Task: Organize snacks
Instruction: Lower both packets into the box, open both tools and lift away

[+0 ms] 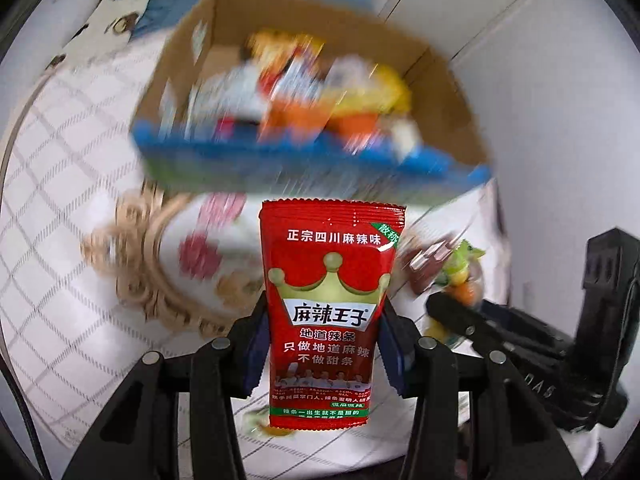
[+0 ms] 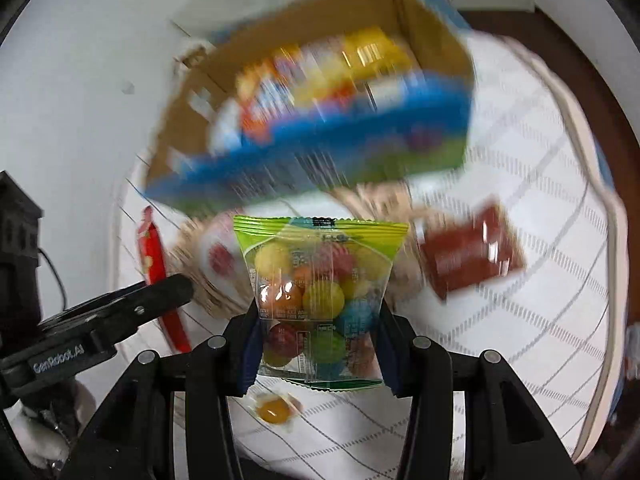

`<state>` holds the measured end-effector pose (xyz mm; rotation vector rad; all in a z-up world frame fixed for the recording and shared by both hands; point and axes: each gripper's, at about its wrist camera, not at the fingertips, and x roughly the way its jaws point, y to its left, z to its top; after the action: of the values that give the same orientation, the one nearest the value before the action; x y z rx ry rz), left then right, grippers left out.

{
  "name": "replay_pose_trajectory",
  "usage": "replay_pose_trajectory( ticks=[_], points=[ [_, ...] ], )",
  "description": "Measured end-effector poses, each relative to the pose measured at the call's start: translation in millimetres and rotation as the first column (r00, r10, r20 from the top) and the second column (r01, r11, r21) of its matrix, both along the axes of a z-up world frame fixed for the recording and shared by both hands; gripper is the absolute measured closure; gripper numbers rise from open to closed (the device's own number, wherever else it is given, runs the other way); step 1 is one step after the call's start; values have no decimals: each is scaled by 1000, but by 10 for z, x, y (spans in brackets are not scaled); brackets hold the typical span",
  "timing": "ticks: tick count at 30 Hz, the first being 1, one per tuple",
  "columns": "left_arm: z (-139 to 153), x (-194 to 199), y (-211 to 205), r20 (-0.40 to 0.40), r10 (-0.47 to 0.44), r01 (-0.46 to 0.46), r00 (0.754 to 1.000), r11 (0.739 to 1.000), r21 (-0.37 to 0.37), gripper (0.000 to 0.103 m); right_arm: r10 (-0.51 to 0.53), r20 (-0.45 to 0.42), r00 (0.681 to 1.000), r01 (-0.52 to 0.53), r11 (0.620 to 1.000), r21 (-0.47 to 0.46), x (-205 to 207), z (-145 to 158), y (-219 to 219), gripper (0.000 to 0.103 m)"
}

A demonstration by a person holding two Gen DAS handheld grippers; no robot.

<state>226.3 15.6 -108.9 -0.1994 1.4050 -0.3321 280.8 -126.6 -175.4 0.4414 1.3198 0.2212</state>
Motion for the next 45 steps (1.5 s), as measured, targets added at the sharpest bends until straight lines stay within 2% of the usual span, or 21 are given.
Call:
replay_pose_trajectory(
  ticks=[3, 5, 9, 13, 16, 18, 22, 26, 27, 28, 29, 30, 31, 33, 36, 45],
  points=[
    [268, 415, -1, 49, 0, 2, 999, 999, -43, 58, 9, 79, 997, -9, 1000, -5, 418, 392, -209, 53],
    [411, 642, 18, 79, -3, 6, 997, 999, -37, 58, 13, 112, 994, -10, 999, -33, 673, 586, -297, 53],
    [474, 1262, -26, 139, 5, -13, 990, 998, 54, 58, 10, 155, 988, 10, 992, -128, 1313, 647, -429, 53],
    [294, 1907, 54, 115, 21, -38, 993, 988, 147, 57, 18, 141, 990, 15, 972, -233, 1875, 547, -521, 53],
    [-84, 2359, 106, 56, 32, -42, 998, 980, 196, 57, 16, 94, 995, 10, 963, -271, 2232, 342, -555, 53],
    [-295, 2485, 172, 9, 53, -53, 999, 975, 214, 57, 16, 63, 998, 3, 956, -294, 2431, 171, -571, 53],
    [-647, 2698, 261, -56, 75, -60, 996, 970, 234, 57, 7, 21, 1000, 0, 954, -300, 2572, -179, -597, 53],
    [-798, 2759, 279, -91, 88, -61, 992, 962, 264, 53, 2, -22, 1000, -8, 963, -271, 2679, -459, -625, 51],
    [-837, 2776, 295, -97, 97, -69, 991, 963, 259, 52, 5, -44, 999, -17, 963, -270, 2687, -542, -635, 49],
    [-858, 2788, 307, -98, 108, -79, 989, 963, 258, 49, 8, -51, 999, -22, 961, -275, 2693, -575, -636, 37],
    [-867, 2788, 320, -99, 123, -94, 987, 961, 261, 44, 10, -51, 999, -24, 959, -284, 2694, -600, -640, 19],
    [-879, 2790, 327, -97, 132, -102, 986, 959, 265, 37, 15, -47, 999, -27, 961, -274, 2689, -609, -641, 17],
    [-886, 2792, 320, -92, 131, -102, 987, 956, 275, 21, 13, -49, 999, -26, 961, -274, 2675, -613, -643, 16],
    [-936, 2806, 301, -101, 122, -92, 987, 962, 258, 14, 13, -44, 999, -25, 958, -286, 2666, -613, -623, 14],
    [-913, 2789, 224, -81, 103, -77, 991, 959, 273, 12, 23, -54, 998, -39, 949, -313, 2673, -628, -566, 12],
    [-796, 2594, 71, -25, 54, -44, 998, 955, 292, 12, 9, -65, 998, -29, 950, -311, 2622, -554, -581, 11]
  ],
)
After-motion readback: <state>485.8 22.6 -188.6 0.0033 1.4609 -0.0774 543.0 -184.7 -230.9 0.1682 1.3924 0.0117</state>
